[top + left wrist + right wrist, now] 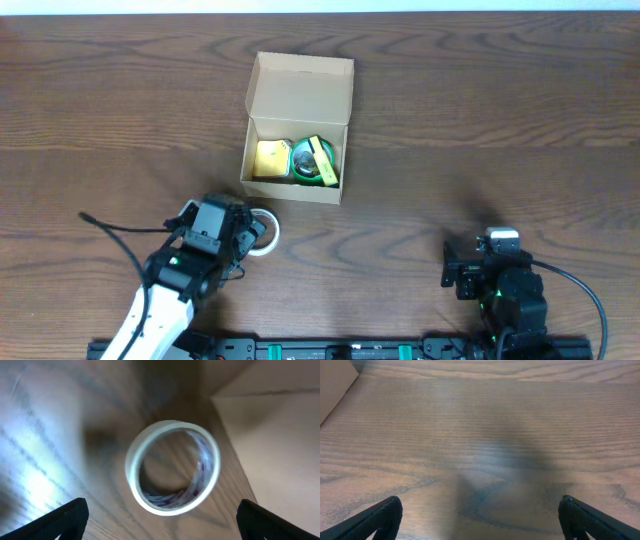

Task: Pack container
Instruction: 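Move the left gripper to the white masking tape and grasp its rim, then carry the masking tape into the box and lower it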

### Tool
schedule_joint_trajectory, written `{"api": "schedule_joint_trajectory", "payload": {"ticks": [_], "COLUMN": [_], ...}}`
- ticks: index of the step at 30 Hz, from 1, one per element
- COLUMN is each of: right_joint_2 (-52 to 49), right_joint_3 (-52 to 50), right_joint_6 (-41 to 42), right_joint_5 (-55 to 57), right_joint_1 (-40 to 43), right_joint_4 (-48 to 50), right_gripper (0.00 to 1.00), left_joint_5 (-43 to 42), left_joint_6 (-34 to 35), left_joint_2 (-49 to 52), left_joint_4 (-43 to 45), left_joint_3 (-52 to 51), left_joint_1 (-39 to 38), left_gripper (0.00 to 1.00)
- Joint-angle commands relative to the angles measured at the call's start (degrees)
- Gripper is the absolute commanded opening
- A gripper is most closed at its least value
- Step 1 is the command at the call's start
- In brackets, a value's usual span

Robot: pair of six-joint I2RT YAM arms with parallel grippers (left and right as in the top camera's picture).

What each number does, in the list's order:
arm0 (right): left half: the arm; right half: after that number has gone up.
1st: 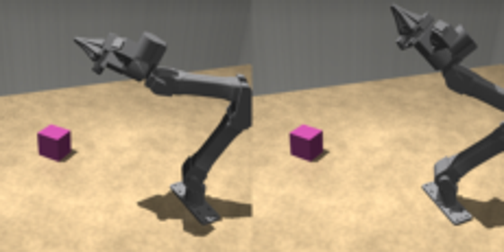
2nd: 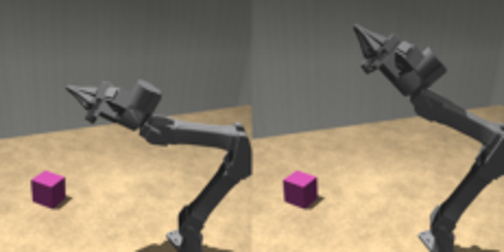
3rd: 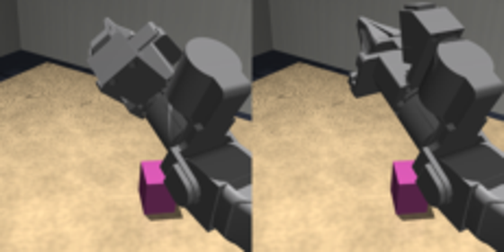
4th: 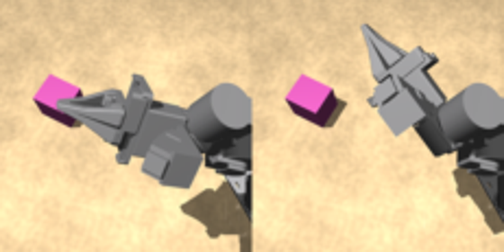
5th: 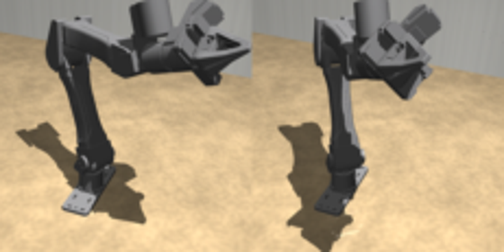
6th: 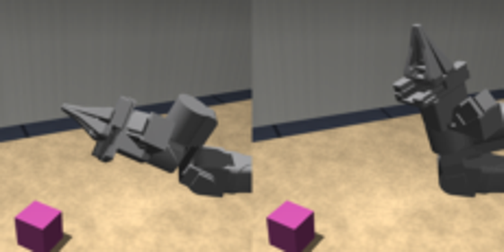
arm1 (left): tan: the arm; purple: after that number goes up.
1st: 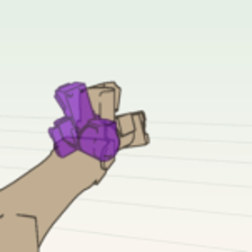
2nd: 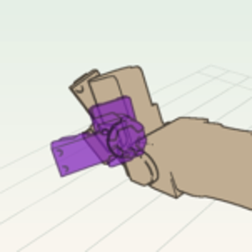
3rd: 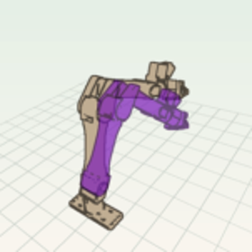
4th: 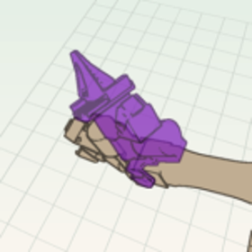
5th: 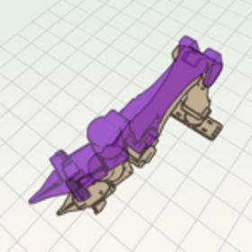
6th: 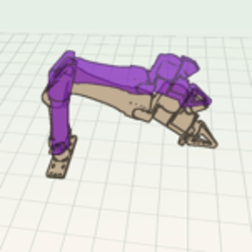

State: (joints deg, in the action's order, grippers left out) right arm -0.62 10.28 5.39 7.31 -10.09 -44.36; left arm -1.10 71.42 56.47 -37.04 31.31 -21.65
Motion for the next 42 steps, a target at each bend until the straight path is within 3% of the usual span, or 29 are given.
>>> {"api": "schedule_joint_trajectory", "payload": {"ticks": [1, 4, 7, 13, 20, 22, 23, 24, 26, 27, 31, 42], "right_joint_2": [0.31, 0.31, 0.31, 0.31, 0.31, 0.31, 0.31, 0.31, 0.31, 0.31, 0.31, 0.31], "right_joint_3": [-0.5, -0.5, -0.5, -0.5, -0.5, -0.5, -0.5, -0.5, -0.5, -0.5, -0.5, -0.5], "right_joint_6": [-0.76, -0.76, -0.76, -0.76, -0.76, -0.76, -0.76, -0.76, -0.76, -0.76, -0.76, -0.76], "right_joint_5": [0.17, 0.15, 0.17, 0.17, 0.17, 0.17, 0.17, 0.17, 0.17, 0.17, 0.17, 0.17], "right_joint_1": [0.68, 0.68, 0.68, 0.68, 0.68, 0.68, 0.68, 0.68, 0.68, 0.68, 0.68, 0.68], "right_joint_4": [-0.11, -0.11, -0.11, -0.11, -0.11, -0.11, -0.11, -0.11, -0.11, -0.11, -0.11, -0.11], "right_gripper": [0.99, 0.99, 0.99, 0.99, 0.99, 0.99, 0.99, 0.99, 0.99, 0.99, 0.99, 0.99], "left_joint_5": [0.74, -0.44, -1.36, -3.48, -6.16, -6.86, -7.45, -7.54, -7.41, -7.28, -6.38, -6.36], "left_joint_6": [10.21, 13.62, 14.38, 14.38, 14.75, 14.8, 14.82, 14.8, 14.8, 14.8, 14.03, 0.85], "left_joint_2": [4.02, 6.88, 9.14, 14.8, 19.89, 21.11, 21.55, 21.73, 21.73, 21.73, 20.11, 1.79], "left_joint_4": [-0.11, 0.13, 0.59, 1.79, 3.8, 4.79, 5.16, 5.64, 6.51, 6.71, 6.84, -1.42], "left_joint_3": [-0.24, -0.24, -0.24, -0.24, -0.24, -0.24, -0.24, -0.24, -0.24, -0.22, -0.17, 2.03], "left_joint_1": [-0.13, -0.13, -0.13, -0.13, -0.13, -0.13, -0.13, -0.13, -0.13, -0.13, -0.13, -0.13], "left_gripper": [0.96, 1.0, 0.91, 0.9, 0.8, 0.68, 0.54, 0.33, 0.11, 0.06, 0.06, 0.06]}}
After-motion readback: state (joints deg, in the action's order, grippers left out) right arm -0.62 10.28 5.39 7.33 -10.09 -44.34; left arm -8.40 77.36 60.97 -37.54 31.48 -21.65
